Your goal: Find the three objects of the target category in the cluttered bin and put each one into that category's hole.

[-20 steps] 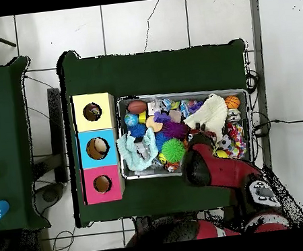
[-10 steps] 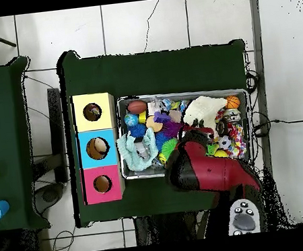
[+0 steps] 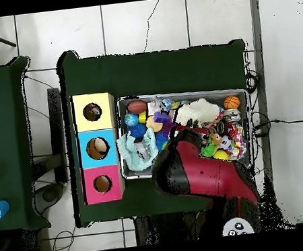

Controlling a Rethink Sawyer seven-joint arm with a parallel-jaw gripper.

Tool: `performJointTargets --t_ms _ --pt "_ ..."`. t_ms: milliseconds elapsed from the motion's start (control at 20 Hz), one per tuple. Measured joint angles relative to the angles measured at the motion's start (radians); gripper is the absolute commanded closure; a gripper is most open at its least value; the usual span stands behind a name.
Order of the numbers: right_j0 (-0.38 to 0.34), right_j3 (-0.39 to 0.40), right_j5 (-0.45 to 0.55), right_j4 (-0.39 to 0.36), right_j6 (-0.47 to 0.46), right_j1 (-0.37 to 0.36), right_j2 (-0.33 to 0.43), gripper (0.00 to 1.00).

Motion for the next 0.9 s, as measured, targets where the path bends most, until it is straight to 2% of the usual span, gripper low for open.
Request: performJointTargets --t_ms 450,900 --pt "0.111 0.057 0.129 0.107 0.0 -0.062 -0.002 1.0" --pt "0.128 0.129 0.174 0.215 0.0 -0.101 0.02 1.0"
